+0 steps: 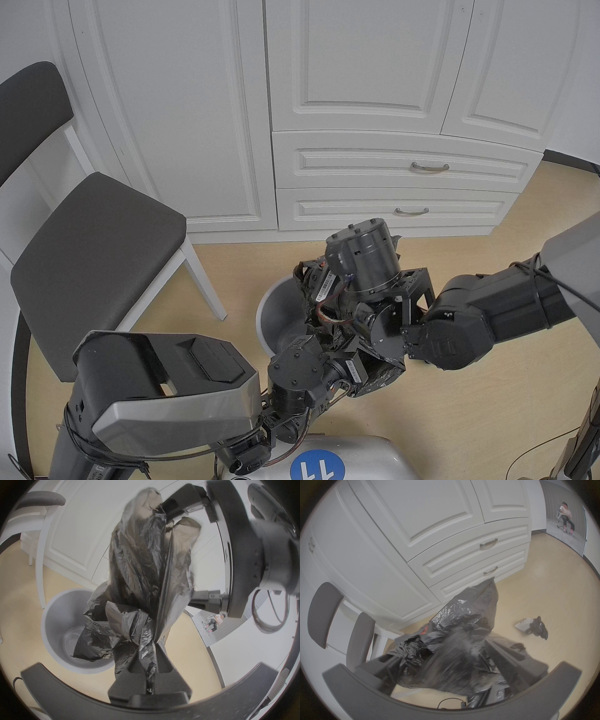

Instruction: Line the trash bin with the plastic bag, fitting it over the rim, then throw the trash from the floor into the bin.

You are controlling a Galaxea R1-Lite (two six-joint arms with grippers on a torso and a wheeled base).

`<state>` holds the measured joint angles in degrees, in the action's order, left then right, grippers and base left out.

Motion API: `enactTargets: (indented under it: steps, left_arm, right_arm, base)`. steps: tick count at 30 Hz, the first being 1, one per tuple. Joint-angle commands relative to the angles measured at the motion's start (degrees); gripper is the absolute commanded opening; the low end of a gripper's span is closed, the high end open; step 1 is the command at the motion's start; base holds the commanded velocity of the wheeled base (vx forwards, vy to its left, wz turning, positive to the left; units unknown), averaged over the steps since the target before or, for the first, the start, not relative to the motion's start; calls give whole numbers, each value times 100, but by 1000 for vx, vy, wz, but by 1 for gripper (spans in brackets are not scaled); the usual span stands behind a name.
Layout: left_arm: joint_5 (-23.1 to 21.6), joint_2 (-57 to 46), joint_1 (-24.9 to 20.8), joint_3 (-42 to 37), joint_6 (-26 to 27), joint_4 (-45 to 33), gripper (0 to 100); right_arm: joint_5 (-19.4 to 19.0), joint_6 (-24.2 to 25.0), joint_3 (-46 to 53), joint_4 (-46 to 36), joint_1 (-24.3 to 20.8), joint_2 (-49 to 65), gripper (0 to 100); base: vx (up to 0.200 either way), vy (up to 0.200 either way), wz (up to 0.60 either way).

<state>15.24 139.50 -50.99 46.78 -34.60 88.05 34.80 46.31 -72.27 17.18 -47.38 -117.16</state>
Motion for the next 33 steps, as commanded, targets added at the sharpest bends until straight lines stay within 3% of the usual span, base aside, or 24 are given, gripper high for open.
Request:
enactTargets:
  steps: [1, 12, 17, 23, 29, 33]
  left_arm:
    - [-12, -168, 81, -72, 23, 1, 0]
    - [-144, -502, 160, -397, 85, 1, 0]
    - [-223, -494, 195, -415, 85, -7, 0]
    - [-223, -529, 274, -415, 85, 1, 0]
    - [-232, -652, 318, -424, 85, -7, 0]
    - [-232, -792, 344, -441, 85, -7, 0]
  right_arm:
    - [44, -114, 46, 5, 159, 229, 100]
    - [18, -623, 485, 5, 370, 721, 100]
    - [-79, -1274, 1188, 84, 397, 1240, 100]
    - [-501, -1520, 1593, 137, 397, 1811, 100]
    - [-1116, -2100, 2270, 146, 388, 2523, 100]
    - [-1266, -2531, 2647, 181, 379, 2699, 100]
  base:
    - [0, 0, 0]
    - [0, 0, 0]
    - [0, 0, 0]
    - [0, 0, 0]
    - [0, 0, 0]
    - [0, 0, 0]
